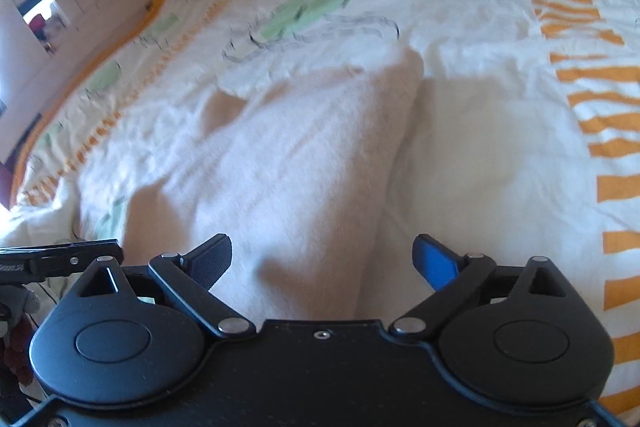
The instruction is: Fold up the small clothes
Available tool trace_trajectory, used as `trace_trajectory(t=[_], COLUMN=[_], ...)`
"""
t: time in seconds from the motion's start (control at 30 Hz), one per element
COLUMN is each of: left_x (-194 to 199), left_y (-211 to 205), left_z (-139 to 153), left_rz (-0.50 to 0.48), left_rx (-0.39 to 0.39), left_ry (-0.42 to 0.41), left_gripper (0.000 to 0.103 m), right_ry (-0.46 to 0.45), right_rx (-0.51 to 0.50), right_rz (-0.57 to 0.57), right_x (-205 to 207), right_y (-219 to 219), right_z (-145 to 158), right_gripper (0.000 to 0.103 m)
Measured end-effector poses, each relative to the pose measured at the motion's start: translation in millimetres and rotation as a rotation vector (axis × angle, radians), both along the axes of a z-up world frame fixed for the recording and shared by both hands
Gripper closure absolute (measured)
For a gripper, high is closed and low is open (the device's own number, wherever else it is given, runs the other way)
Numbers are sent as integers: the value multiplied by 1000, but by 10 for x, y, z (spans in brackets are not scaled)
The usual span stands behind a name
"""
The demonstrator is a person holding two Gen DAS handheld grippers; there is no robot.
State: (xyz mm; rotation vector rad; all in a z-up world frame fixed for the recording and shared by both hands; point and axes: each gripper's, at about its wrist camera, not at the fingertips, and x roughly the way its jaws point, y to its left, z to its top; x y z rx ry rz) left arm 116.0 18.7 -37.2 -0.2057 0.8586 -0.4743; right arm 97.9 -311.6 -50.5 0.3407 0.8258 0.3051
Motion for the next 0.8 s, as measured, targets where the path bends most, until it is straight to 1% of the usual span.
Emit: trace_trajectory(t=[0.03,0.1,0.17,0.33,0.4,0.47,0.5,0.53,0.6,0.7,0.8], left_x=[1,64,213,588,669,703,687,641,587,577,582], left_y=[-48,-148,-235,-307,-309,-265,-226,-146,-63,-65,-83], left_z=[81,178,175,-25,-172,-390,-467,-520,-528,-511,-518], left_rz=[-2,11,41,141,162,157,162,174,188,173,172], left_rx=[12,34,61,113,179,234,236,211,191,206,216], left_ry=[-38,-94,-115,-90,-47,29,46,42,37,30,25], left_gripper=[32,27,26,26,26,26,24,21,21,19,17], right_ry=[-30,-63,-76,-74,-72,-70,-69,-68,-72,-97,-116], right_rx=[5,5,-13,-37,-42,-39,-38,-38,-34,-33,-67], right_rz=[-11,-28,-39,-31,-34,-42,-46,-49,-52,-73,-133], right_x=[-17,-16,-3,9,-3,-3,-3,1,10,84,277], right_y=[-5,-10,4,20,14,-2,-8,-11,-10,-11,-37], right_z=[35,75,86,42,30,20,16,17,33,101,179], right_gripper=[1,0,0,0,0,0,0,0,0,0,0])
